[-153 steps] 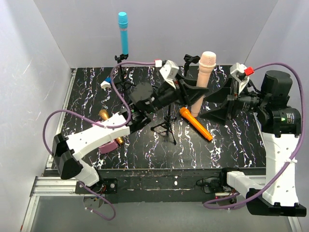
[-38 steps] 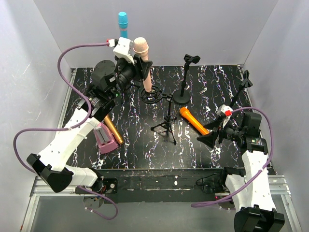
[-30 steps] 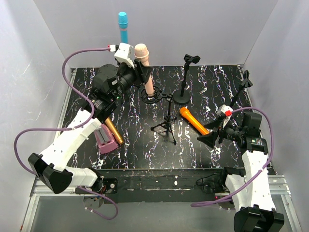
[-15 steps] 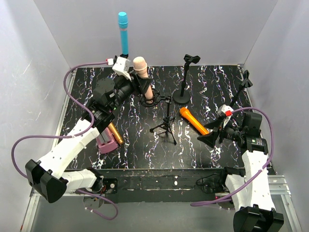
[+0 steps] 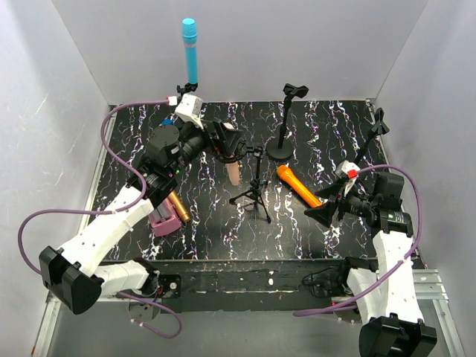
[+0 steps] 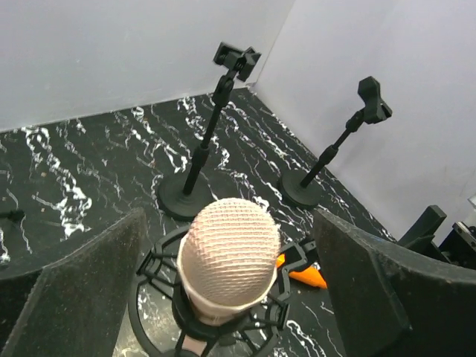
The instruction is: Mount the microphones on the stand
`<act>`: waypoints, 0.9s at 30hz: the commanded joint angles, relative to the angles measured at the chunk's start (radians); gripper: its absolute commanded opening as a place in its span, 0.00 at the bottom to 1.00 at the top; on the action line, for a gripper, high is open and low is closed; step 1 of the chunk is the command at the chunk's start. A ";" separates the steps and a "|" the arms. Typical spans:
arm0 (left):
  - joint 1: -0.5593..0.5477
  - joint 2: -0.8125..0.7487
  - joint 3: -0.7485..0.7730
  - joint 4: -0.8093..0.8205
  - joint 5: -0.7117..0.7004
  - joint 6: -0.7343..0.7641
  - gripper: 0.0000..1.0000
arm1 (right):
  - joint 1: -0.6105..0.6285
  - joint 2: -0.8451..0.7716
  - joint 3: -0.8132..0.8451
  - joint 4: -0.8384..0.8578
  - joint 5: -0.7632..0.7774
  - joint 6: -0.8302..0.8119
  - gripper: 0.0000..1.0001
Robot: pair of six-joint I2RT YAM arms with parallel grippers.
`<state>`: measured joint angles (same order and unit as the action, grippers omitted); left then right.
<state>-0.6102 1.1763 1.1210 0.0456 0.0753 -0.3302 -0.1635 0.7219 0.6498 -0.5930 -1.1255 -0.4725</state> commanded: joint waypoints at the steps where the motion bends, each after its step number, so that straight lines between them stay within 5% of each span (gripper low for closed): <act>1: 0.003 -0.061 0.048 -0.093 -0.060 -0.006 0.98 | -0.007 0.002 -0.001 0.028 -0.023 -0.015 0.88; 15: 0.004 -0.205 0.086 -0.332 -0.193 0.048 0.98 | -0.010 0.008 -0.003 0.032 -0.011 -0.018 0.88; 27: 0.004 -0.368 -0.050 -0.473 -0.301 0.010 0.98 | -0.013 0.025 -0.016 0.064 0.027 0.014 0.88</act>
<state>-0.6098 0.8379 1.1164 -0.3496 -0.1715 -0.3111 -0.1699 0.7422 0.6399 -0.5720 -1.1080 -0.4709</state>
